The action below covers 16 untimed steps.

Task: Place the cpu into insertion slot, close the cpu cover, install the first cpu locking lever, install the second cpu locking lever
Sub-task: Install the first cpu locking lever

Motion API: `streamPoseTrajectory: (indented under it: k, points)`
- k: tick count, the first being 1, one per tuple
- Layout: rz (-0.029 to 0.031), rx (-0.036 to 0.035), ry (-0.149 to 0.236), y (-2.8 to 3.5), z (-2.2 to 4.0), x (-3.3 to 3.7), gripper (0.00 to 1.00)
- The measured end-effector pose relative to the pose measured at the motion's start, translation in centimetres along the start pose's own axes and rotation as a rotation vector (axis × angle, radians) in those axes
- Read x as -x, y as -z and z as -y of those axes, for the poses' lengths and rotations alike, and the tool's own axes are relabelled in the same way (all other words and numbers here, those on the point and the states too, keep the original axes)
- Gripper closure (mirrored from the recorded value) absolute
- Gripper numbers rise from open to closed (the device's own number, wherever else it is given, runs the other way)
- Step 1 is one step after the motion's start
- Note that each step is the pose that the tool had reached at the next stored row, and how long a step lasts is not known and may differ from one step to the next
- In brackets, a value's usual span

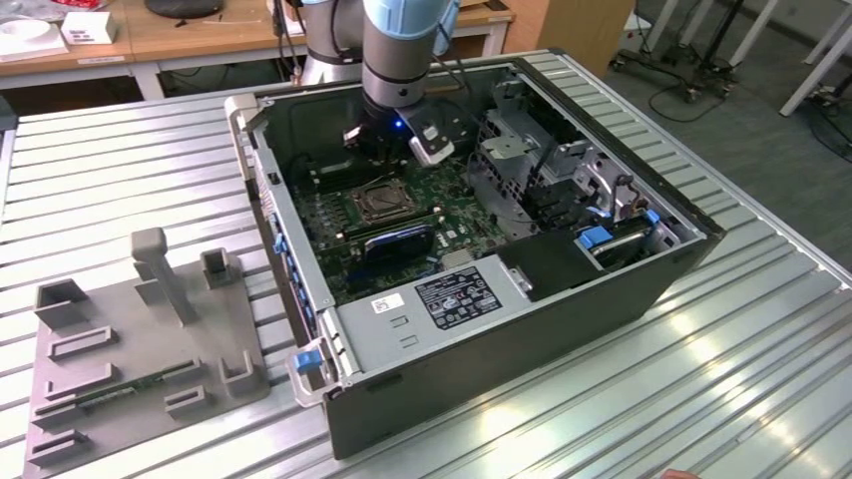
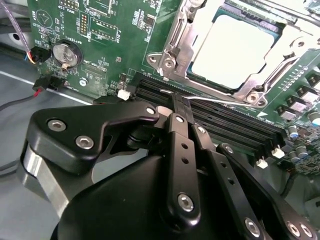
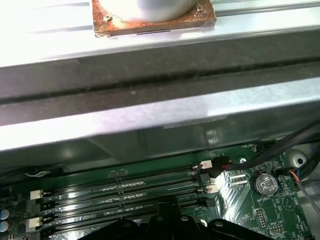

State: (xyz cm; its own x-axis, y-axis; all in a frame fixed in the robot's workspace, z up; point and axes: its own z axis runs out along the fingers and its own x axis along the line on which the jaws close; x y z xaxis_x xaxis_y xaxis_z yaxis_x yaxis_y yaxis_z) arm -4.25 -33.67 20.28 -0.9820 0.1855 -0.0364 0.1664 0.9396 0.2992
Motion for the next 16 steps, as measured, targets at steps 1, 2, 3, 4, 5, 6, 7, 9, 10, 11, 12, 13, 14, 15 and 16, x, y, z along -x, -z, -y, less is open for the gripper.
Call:
streamPoseTrajectory:
  k: [1,2,3,4,5,6,7,9,10,11,12,13,14,15,16]
  points:
    - [-0.0001,-0.0007,0.000,-0.02,0.00,0.06,0.89]
    - [0.0000,-0.0014,0.000,-0.05,0.00,0.11,0.89]
    - [0.0000,-0.0025,0.000,-0.06,0.00,0.15,0.89]
    - [0.0001,-0.0037,0.000,-0.09,0.00,0.19,0.89]
    - [0.0002,-0.0052,0.000,-0.12,0.01,0.22,0.89]
    - [0.0004,-0.0067,0.000,-0.16,0.01,0.24,0.89]
    - [0.0003,-0.0089,0.000,-0.20,0.02,0.27,0.89]
    - [-0.0001,-0.0132,0.000,-0.28,0.03,0.33,0.89]
    - [-0.0004,-0.0154,0.000,-0.33,0.04,0.36,0.89]
    - [-0.0008,-0.0179,0.000,-0.38,0.05,0.39,0.89]
    - [-0.0014,-0.0201,0.000,-0.43,0.06,0.42,0.89]
    - [-0.0022,-0.0224,0.000,-0.49,0.08,0.44,0.89]
    - [-0.0027,-0.0244,0.000,-0.55,0.09,0.45,0.89]
    - [-0.0035,-0.0264,0.000,-0.61,0.11,0.47,0.89]
    - [-0.0042,-0.0287,0.000,-0.66,0.12,0.49,0.89]
